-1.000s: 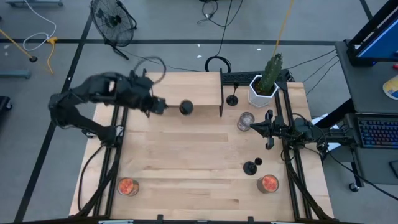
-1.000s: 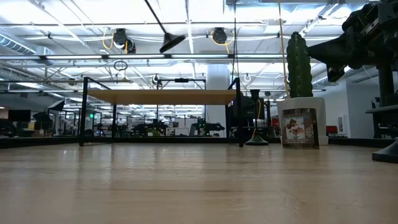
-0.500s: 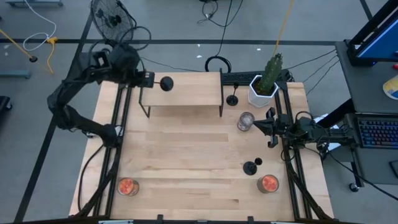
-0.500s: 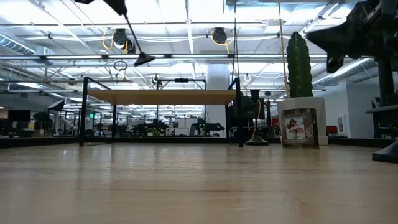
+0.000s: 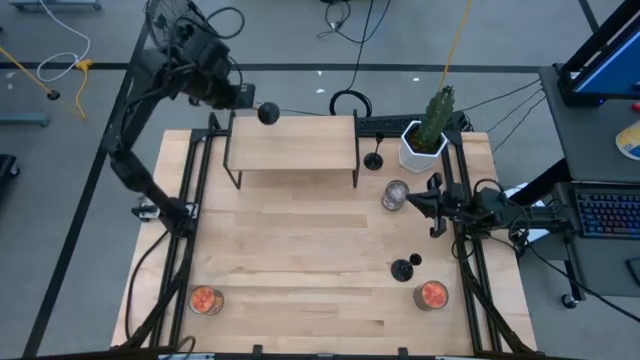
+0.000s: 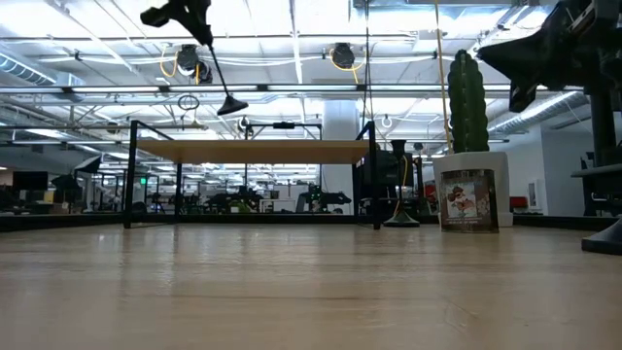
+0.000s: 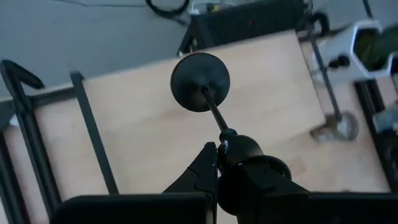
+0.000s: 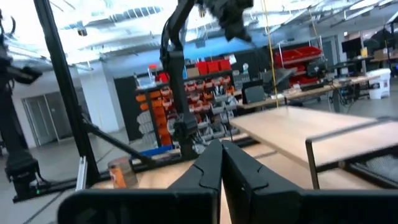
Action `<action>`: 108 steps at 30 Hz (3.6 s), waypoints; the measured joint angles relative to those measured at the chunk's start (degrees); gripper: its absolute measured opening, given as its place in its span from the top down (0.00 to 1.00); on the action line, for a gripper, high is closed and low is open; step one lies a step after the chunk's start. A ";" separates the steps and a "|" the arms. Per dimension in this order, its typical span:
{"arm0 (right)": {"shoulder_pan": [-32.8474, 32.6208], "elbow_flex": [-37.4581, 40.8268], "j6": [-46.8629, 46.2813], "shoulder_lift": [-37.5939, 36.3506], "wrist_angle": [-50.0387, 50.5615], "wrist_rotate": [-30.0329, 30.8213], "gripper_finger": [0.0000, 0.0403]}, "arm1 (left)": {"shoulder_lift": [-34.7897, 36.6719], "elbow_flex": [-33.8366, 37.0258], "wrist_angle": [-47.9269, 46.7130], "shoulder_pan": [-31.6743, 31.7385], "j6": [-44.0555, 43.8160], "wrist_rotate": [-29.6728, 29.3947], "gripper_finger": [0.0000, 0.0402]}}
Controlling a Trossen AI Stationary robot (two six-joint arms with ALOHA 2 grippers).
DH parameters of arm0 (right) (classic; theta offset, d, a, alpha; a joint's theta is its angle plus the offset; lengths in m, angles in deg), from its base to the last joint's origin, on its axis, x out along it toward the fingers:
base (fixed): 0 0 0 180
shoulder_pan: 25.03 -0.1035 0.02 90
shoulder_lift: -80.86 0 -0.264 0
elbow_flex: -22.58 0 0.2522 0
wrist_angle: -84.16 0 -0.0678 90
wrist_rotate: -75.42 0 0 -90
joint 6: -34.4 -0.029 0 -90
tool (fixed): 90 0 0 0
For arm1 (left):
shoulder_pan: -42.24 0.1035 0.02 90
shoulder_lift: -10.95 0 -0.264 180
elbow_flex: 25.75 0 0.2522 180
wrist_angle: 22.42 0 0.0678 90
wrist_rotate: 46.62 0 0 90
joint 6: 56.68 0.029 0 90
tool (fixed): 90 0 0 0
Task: Pick & Place candle stick holders
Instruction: Put the bottom black candle holder on the shelf
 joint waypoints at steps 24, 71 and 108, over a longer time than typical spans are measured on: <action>0.00 -0.02 -1.57 5.41 1.05 -0.03 1.00 | -2.89 4.36 -0.10 3.31 -4.54 -1.23 0.95; 0.00 -0.02 -1.77 5.40 1.01 -0.46 1.00 | 5.58 16.96 -0.13 0.34 -15.15 -5.17 0.95; -0.02 -0.02 -1.79 5.38 1.01 -0.48 1.00 | 14.71 19.97 -0.14 -6.20 -22.26 -1.30 0.95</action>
